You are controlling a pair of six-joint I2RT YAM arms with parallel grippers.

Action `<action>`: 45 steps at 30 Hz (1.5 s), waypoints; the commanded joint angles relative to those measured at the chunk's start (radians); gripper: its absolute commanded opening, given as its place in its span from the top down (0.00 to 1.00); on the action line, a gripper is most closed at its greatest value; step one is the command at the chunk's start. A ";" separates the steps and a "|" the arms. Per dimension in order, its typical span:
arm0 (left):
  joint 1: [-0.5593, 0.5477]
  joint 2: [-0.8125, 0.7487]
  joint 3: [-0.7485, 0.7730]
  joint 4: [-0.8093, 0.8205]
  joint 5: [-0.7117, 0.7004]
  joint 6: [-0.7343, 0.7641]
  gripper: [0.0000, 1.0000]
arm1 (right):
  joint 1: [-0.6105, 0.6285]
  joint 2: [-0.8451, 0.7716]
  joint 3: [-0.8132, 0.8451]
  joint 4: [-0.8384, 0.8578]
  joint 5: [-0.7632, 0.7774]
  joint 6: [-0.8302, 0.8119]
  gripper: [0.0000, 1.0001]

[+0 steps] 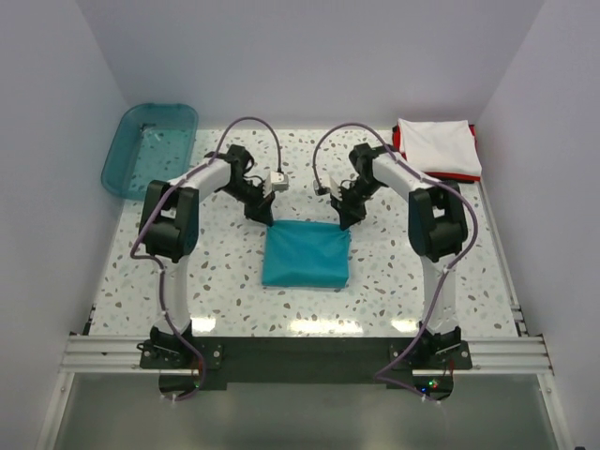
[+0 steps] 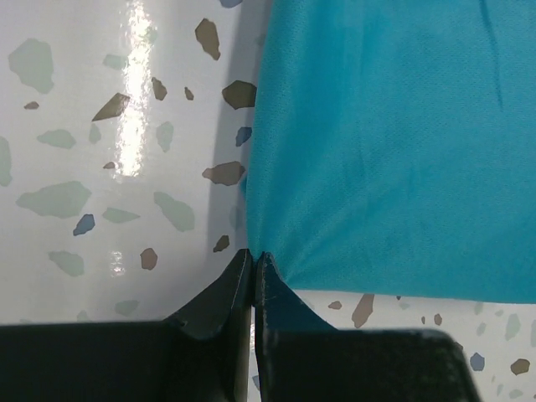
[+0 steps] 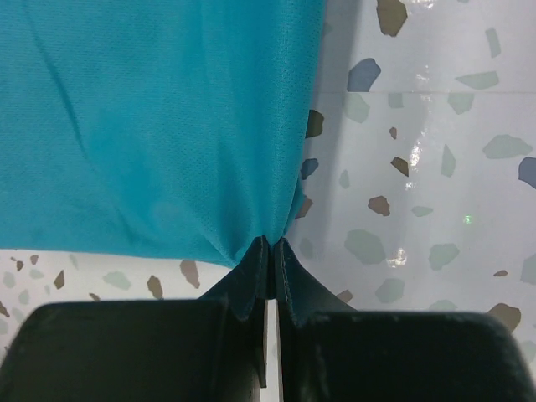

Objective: Fold and stack the t-shirts
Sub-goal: Fold the tshirt

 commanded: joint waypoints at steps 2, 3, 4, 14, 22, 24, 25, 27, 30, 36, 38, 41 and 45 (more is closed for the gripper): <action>0.022 0.026 0.015 0.081 -0.027 -0.067 1.00 | -0.010 0.048 0.067 0.028 0.011 0.075 1.00; 0.022 0.024 0.006 0.090 -0.032 -0.072 1.00 | -0.012 0.051 0.068 0.019 0.004 0.073 1.00; 0.022 0.018 0.003 0.093 -0.033 -0.069 1.00 | -0.010 0.047 0.064 0.016 0.002 0.073 1.00; 0.017 -0.048 0.066 0.071 -0.003 -0.087 1.00 | -0.044 -0.015 0.029 0.063 0.011 0.069 1.00; 0.010 0.088 0.147 0.210 -0.125 -0.257 0.90 | -0.044 0.062 0.064 0.231 0.102 0.154 0.99; 0.011 0.127 0.188 0.236 -0.154 -0.311 0.80 | -0.043 0.064 0.064 0.289 0.143 0.168 0.95; 0.016 0.136 0.201 0.260 -0.167 -0.331 0.77 | -0.043 0.061 0.061 0.321 0.160 0.190 0.78; 0.023 0.132 0.221 0.291 -0.173 -0.387 0.67 | -0.044 0.033 0.061 0.373 0.198 0.228 0.52; 0.052 0.032 0.152 0.376 -0.110 -0.478 0.58 | -0.046 -0.033 0.038 0.445 0.234 0.293 0.30; 0.076 -0.250 -0.018 0.409 0.006 -0.615 0.48 | -0.044 -0.260 0.019 0.392 0.173 0.558 0.20; 0.068 -0.325 -0.107 0.391 0.072 -0.698 0.48 | -0.041 -0.345 -0.036 0.389 0.067 0.729 0.20; 0.043 -0.425 -0.287 0.439 0.167 -0.820 0.48 | -0.003 -0.436 -0.158 0.434 -0.047 0.944 0.19; -0.016 -0.514 -0.501 0.609 0.246 -1.022 0.47 | 0.062 -0.507 -0.379 0.607 -0.179 1.232 0.19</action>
